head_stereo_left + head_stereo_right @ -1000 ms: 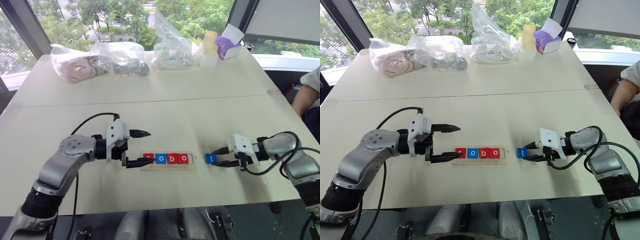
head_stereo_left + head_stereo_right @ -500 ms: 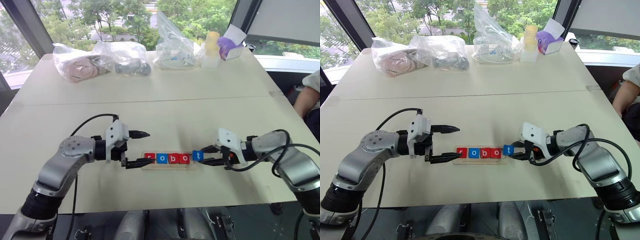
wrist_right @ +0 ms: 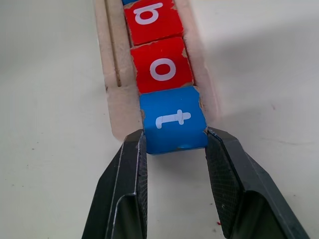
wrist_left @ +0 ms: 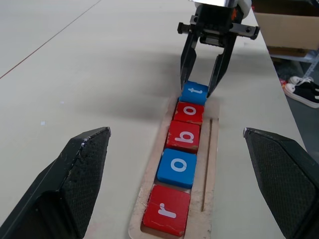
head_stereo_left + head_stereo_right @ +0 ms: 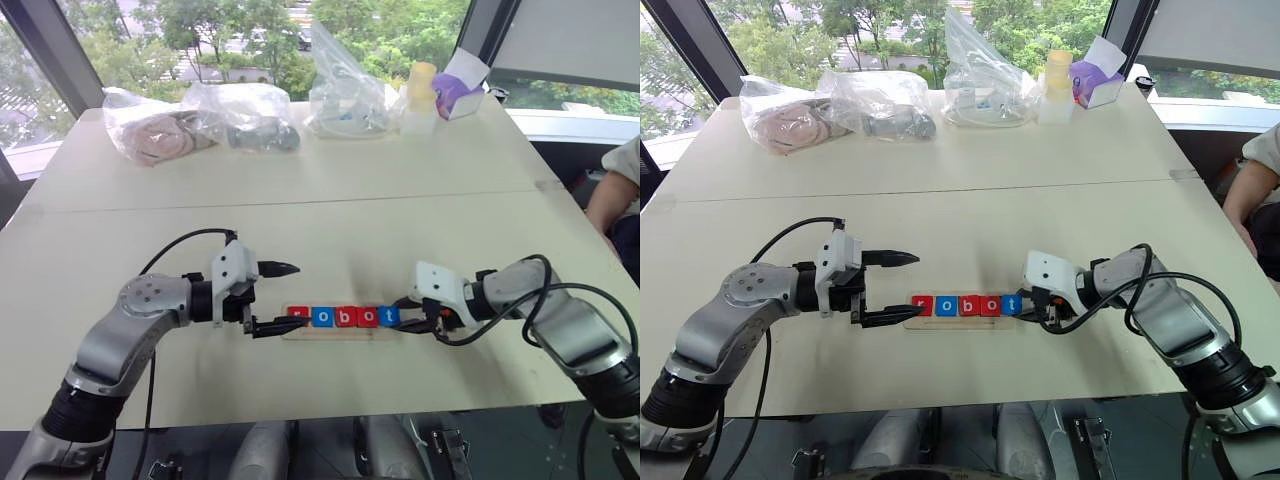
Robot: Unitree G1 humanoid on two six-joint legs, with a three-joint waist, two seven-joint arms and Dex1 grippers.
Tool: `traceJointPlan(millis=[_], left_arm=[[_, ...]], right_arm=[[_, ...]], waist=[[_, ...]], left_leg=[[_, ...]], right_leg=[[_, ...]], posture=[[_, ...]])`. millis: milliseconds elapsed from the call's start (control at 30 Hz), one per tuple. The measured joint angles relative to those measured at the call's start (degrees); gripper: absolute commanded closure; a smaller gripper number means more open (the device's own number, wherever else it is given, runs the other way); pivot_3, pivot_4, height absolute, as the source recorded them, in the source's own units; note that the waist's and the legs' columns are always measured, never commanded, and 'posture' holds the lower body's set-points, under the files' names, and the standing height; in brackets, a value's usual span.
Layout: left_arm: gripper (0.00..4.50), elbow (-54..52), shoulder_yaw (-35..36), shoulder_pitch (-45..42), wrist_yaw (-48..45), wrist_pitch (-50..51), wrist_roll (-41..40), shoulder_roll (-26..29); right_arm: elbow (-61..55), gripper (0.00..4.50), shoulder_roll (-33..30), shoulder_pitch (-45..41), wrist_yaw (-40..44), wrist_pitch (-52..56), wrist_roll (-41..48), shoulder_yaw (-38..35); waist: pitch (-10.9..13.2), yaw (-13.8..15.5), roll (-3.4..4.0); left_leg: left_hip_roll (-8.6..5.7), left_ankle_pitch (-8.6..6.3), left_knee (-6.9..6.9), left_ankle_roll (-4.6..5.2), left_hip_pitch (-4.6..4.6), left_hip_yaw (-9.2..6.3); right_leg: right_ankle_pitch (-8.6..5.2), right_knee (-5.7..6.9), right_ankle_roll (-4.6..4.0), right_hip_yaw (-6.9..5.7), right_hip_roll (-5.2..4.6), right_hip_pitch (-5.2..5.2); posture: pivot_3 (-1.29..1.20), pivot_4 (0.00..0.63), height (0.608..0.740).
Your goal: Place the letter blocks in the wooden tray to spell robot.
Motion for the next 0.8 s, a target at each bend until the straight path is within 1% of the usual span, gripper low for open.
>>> traceJointPlan(millis=[233,800], left_arm=[[0.00,-0.3,0.0,0.0,0.3,0.1,0.0,-0.1],[0.00,-1.8,0.0,0.8,1.4,1.1,-0.2,-0.2]], right_arm=[[0.0,3.42,0.1,-0.2,0.0,0.0,0.0,0.3],[0.0,3.42,2.9,-2.4,-0.3,0.5,-0.6,2.7]], waist=[[0.0,0.0,0.00],[0.0,-0.1,0.00]], left_leg=[[0.00,0.00,0.00,0.00,0.00,0.00],[0.00,0.00,0.00,0.00,0.00,0.00]], right_leg=[[0.00,0.00,0.00,0.00,0.02,0.00],[0.00,0.01,0.00,0.00,0.02,-0.01]], posture=[[0.00,0.150,0.740],[0.00,0.150,0.740]])
